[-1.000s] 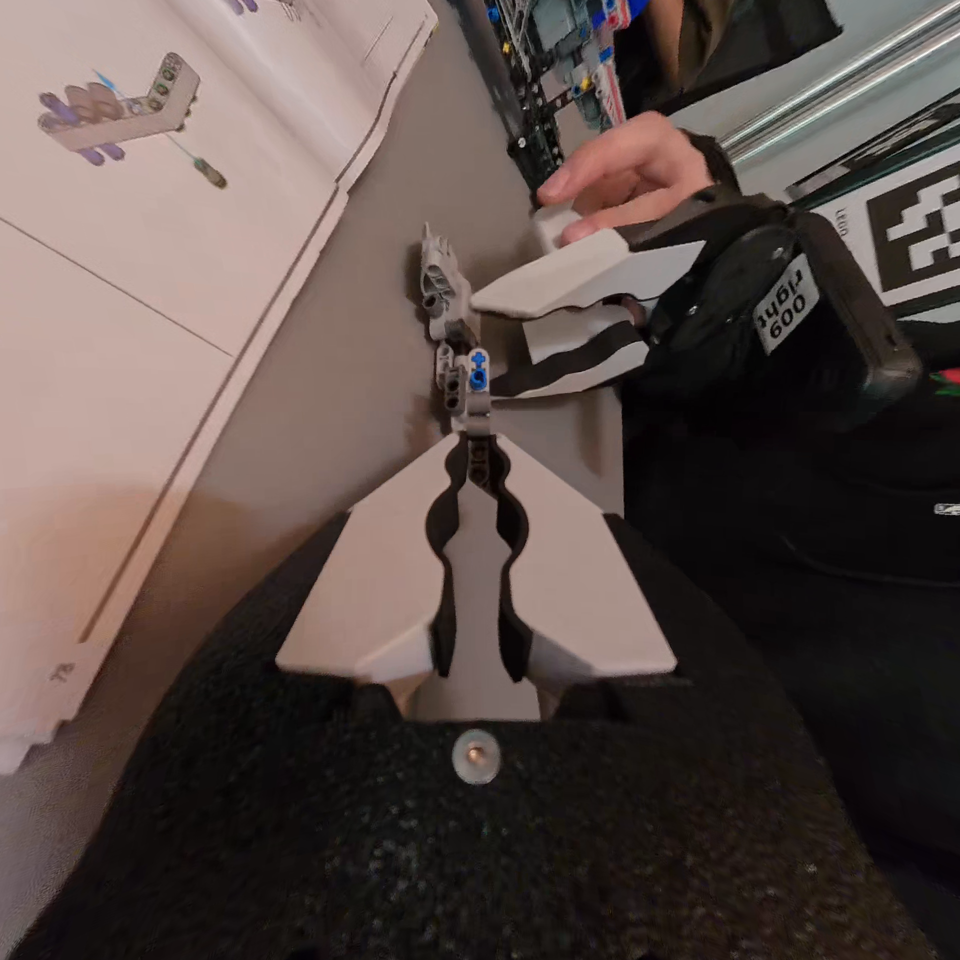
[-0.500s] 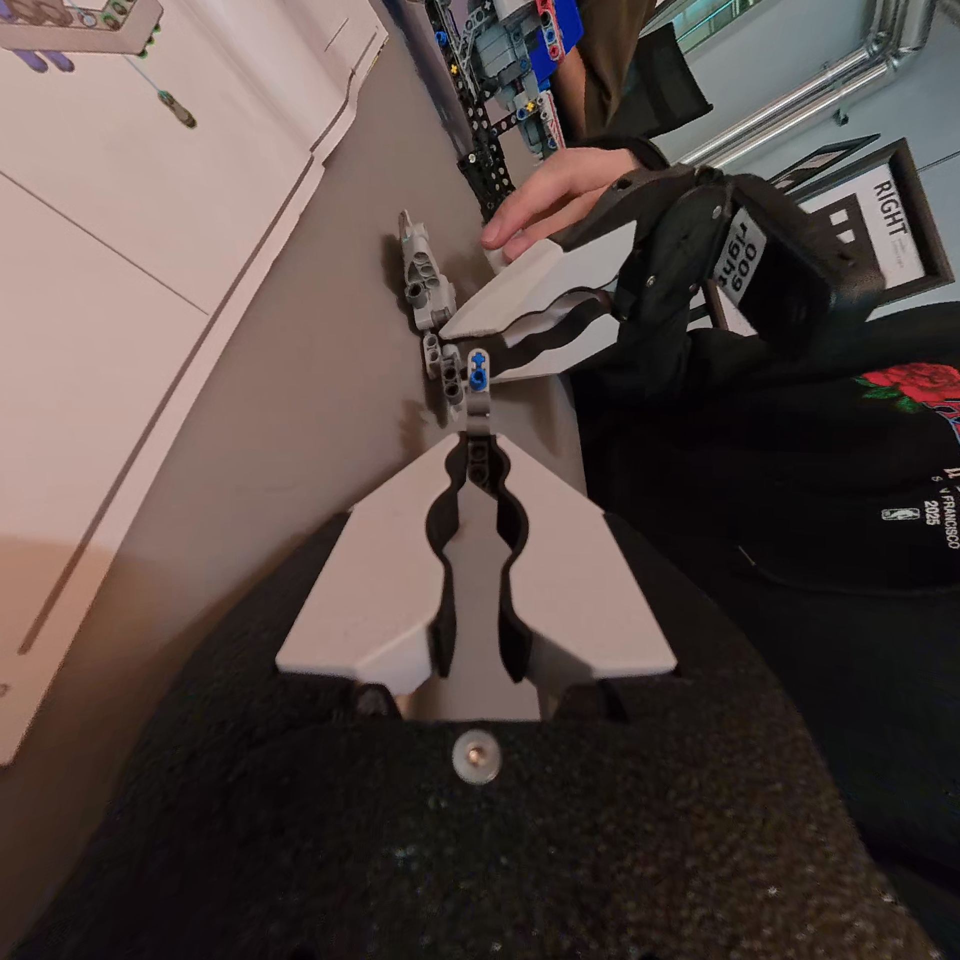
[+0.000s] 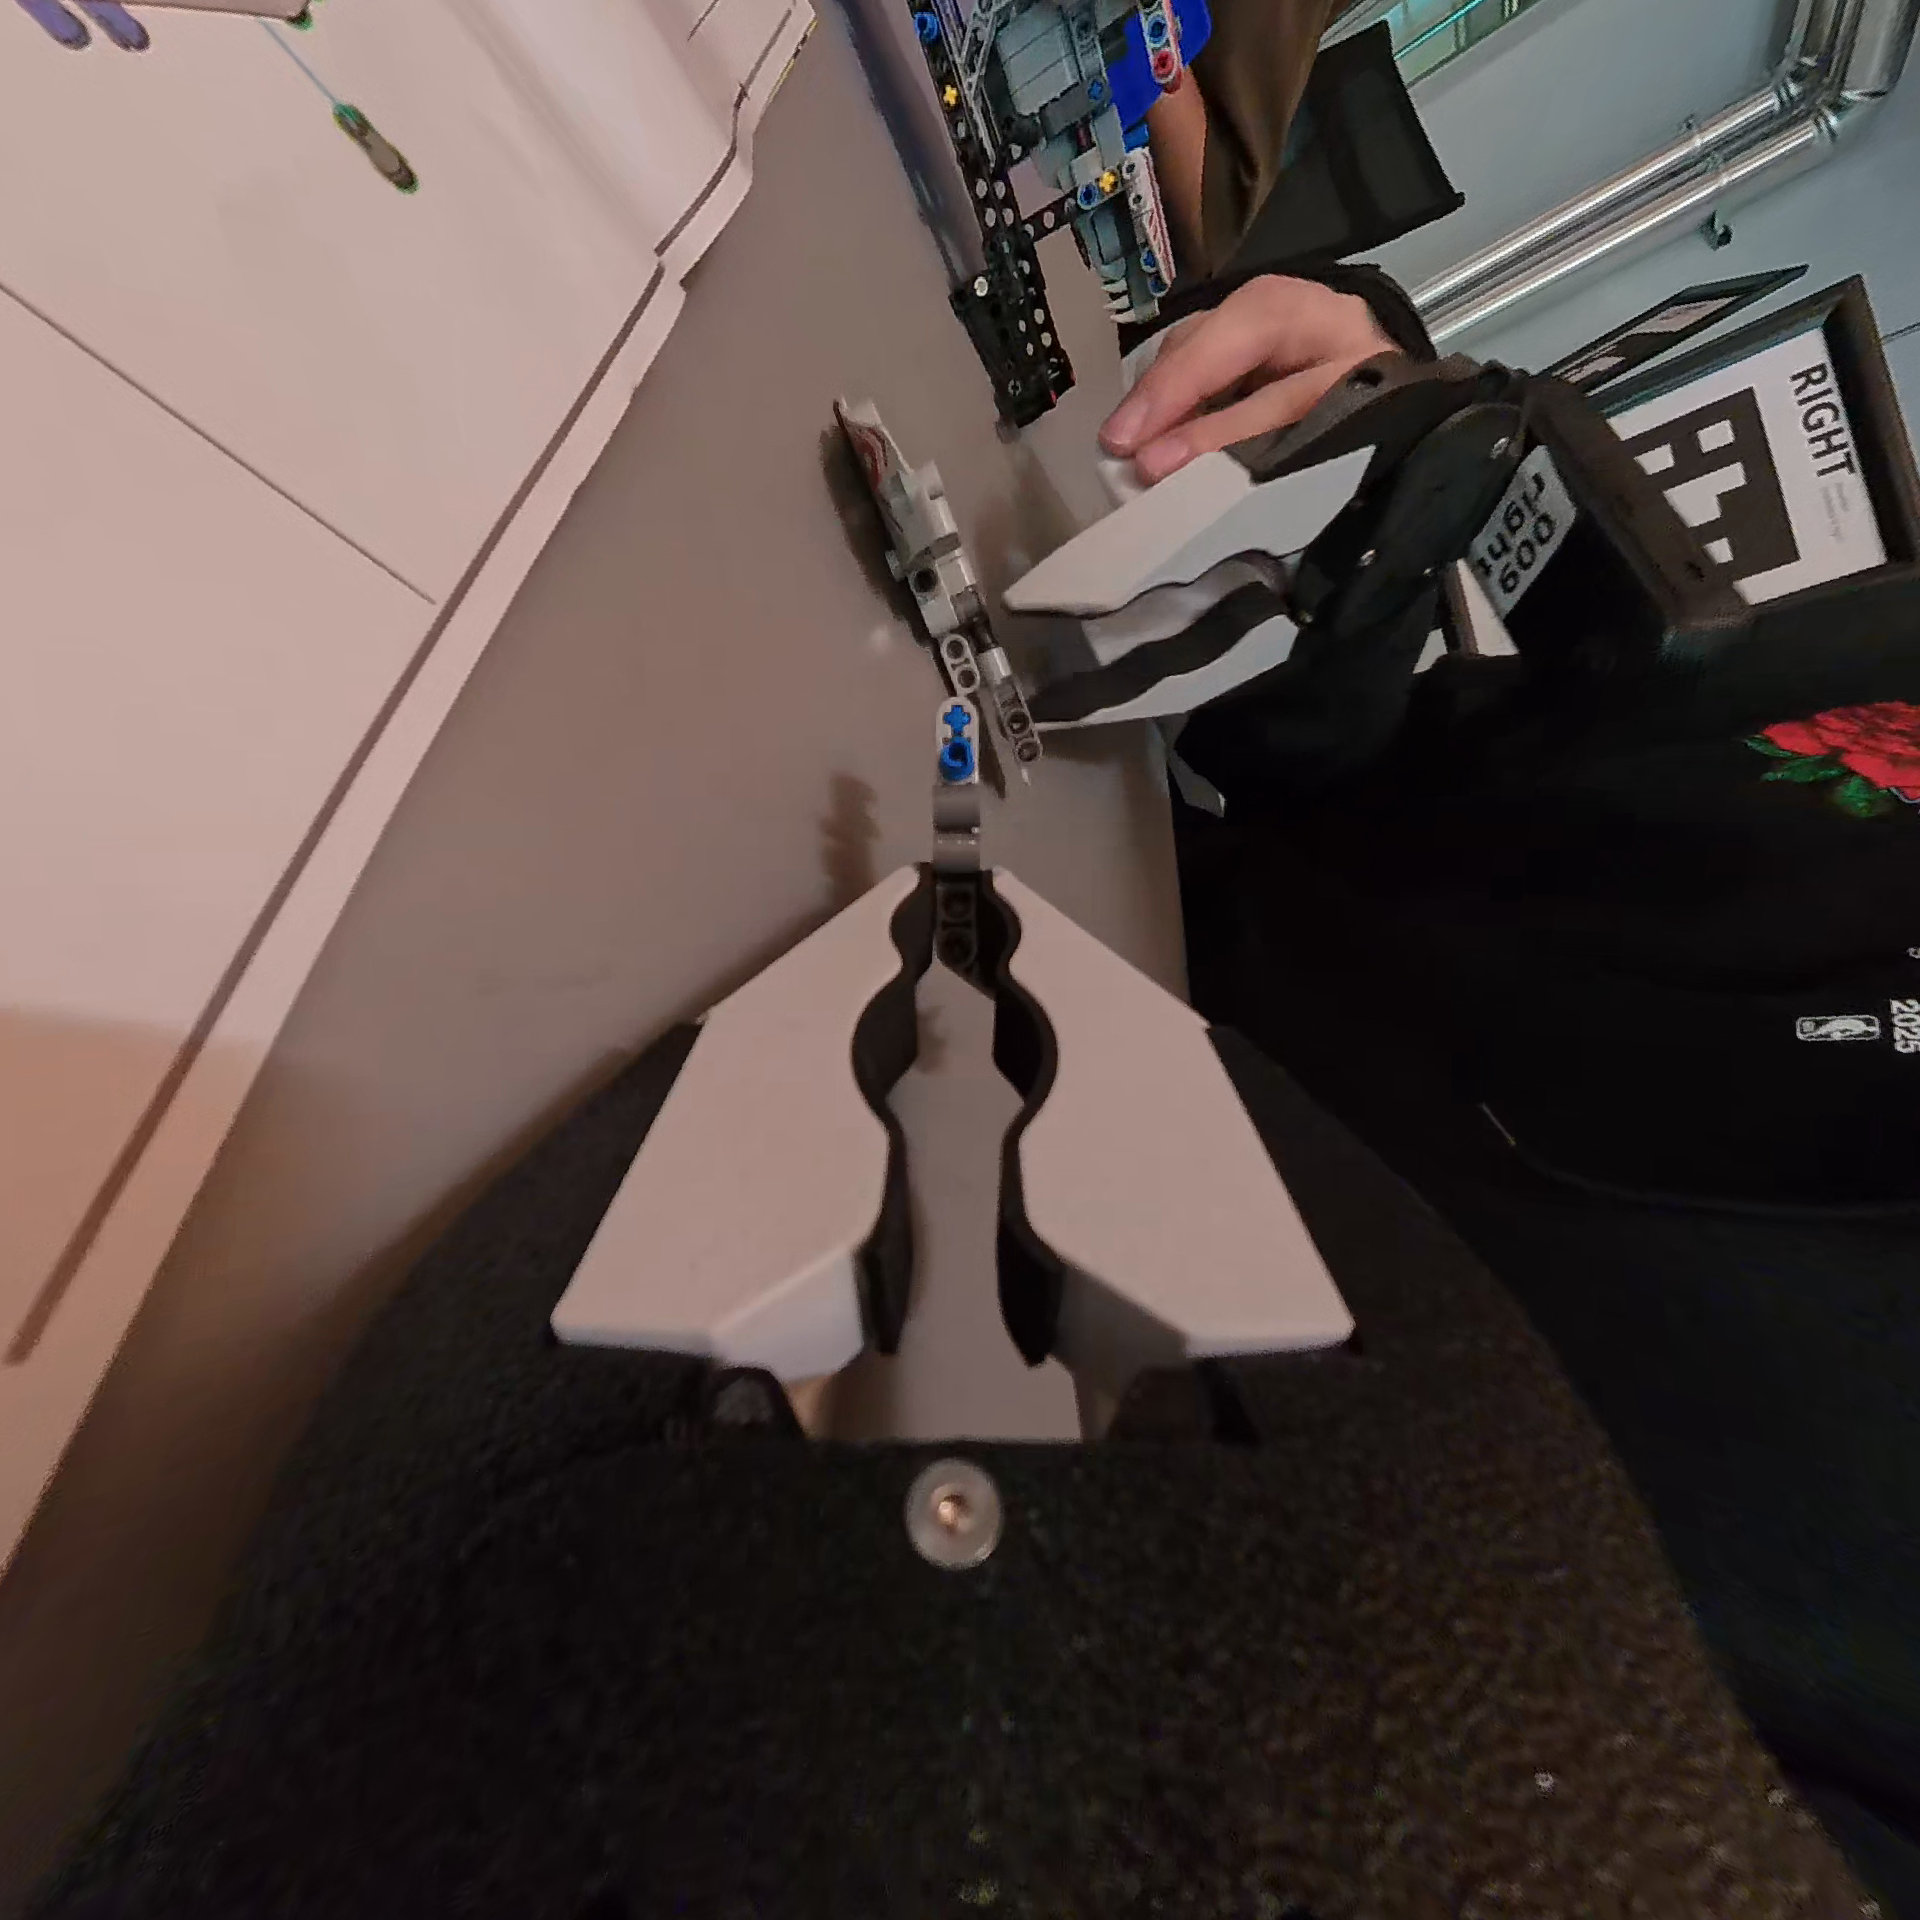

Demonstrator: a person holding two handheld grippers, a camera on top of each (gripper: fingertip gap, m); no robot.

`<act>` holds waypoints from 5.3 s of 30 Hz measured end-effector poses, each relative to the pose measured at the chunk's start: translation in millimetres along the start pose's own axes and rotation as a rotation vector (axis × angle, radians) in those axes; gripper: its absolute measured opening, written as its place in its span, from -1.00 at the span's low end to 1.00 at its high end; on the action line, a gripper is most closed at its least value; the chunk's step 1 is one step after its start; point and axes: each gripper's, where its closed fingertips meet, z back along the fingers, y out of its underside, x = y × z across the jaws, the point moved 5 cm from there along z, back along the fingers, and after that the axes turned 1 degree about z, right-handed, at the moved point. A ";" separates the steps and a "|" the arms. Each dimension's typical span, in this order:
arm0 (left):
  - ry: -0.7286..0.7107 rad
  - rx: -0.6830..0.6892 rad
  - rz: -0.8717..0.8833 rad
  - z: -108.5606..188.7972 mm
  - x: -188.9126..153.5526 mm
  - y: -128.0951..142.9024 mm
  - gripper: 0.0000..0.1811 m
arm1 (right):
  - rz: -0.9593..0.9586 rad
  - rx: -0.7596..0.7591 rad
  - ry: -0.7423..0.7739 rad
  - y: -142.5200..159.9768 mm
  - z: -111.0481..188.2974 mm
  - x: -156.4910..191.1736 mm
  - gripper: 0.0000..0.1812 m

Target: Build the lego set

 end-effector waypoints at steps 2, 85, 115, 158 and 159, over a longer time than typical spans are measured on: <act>-0.002 0.000 0.000 -1.4 -0.3 -0.3 -0.95 | -0.084 -0.024 0.000 -1.3 9.6 -0.7 -0.59; -0.138 -0.009 0.261 -69.2 -29.3 10.8 -0.95 | -0.111 -0.021 0.118 -8.5 -1.4 4.4 -0.57; -0.128 0.046 0.241 -76.7 -32.1 9.3 -0.95 | 0.015 -0.037 0.098 -8.2 3.6 12.3 -0.63; 0.088 0.017 0.315 -128.9 -57.8 19.8 -0.93 | 0.222 0.077 0.389 -5.5 31.3 44.5 -0.77; 0.090 0.016 0.316 -128.9 -58.1 19.1 -0.92 | 0.244 0.088 0.415 -5.2 30.7 43.6 -0.81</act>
